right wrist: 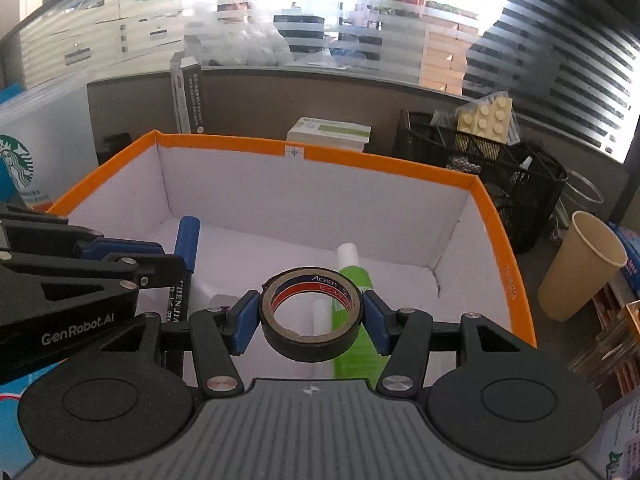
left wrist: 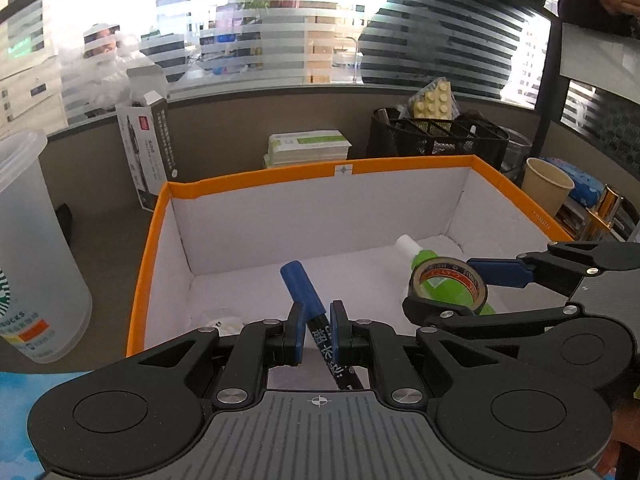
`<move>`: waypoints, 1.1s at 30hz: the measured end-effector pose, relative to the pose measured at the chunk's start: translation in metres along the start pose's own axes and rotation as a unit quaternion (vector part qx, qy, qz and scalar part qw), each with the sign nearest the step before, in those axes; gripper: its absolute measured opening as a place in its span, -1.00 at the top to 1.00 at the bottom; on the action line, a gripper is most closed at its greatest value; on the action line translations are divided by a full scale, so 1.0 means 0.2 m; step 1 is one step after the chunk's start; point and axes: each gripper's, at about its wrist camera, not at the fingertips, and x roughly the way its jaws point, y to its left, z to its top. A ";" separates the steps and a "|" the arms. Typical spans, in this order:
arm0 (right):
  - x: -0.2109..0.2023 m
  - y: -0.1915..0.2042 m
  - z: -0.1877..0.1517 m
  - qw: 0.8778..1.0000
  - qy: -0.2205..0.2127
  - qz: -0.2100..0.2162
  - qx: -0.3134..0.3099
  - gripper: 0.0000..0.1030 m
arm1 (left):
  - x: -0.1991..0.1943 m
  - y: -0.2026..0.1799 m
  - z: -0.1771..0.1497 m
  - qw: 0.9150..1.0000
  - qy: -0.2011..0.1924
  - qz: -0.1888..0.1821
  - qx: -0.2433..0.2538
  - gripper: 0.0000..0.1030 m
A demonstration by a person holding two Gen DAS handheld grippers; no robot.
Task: Organize rigid objects
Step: 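Release the marker into the box with the left tool while the right drops the tape roll inside, then withdraw both open tools from the box back to the mat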
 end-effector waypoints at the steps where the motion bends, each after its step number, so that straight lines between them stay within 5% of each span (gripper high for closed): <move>1: 0.00 0.00 0.00 1.000 -0.002 -0.003 -0.002 -0.06 | -0.01 0.00 0.00 1.000 -0.002 0.001 0.001 0.77; 6: -0.07 0.02 0.01 1.000 -0.015 -0.010 -0.008 -0.22 | -0.09 0.03 0.01 1.000 -0.019 0.004 -0.005 0.60; 9: -0.14 0.02 0.02 0.999 -0.033 -0.014 -0.011 -0.28 | -0.17 0.05 0.01 0.999 -0.036 0.008 -0.011 0.18; 11: -0.22 0.03 0.02 0.999 -0.050 -0.017 -0.015 -0.29 | -0.23 0.07 0.01 0.999 -0.049 0.011 -0.013 -0.29; 17: -0.54 0.03 -0.06 0.992 -0.121 -0.002 -0.039 -0.57 | -0.44 0.09 -0.08 0.995 -0.096 0.009 0.012 -0.97; 21: -0.67 0.02 -0.21 0.990 -0.114 0.056 -0.060 -0.60 | -0.51 0.09 -0.23 0.995 -0.091 -0.001 0.052 -0.99; 23: -0.66 0.02 -0.31 0.992 -0.087 0.068 -0.059 -0.42 | -0.52 0.10 -0.32 0.995 -0.077 -0.003 0.059 -0.99; 27: -0.56 -0.03 -0.47 0.997 -0.034 0.045 -0.054 -0.19 | -0.52 0.14 -0.46 0.998 -0.041 -0.008 0.043 -0.99; 33: -0.49 -0.22 -0.57 1.000 -0.010 0.022 -0.006 0.09 | -0.57 0.16 -0.63 0.999 -0.009 -0.011 0.034 -0.98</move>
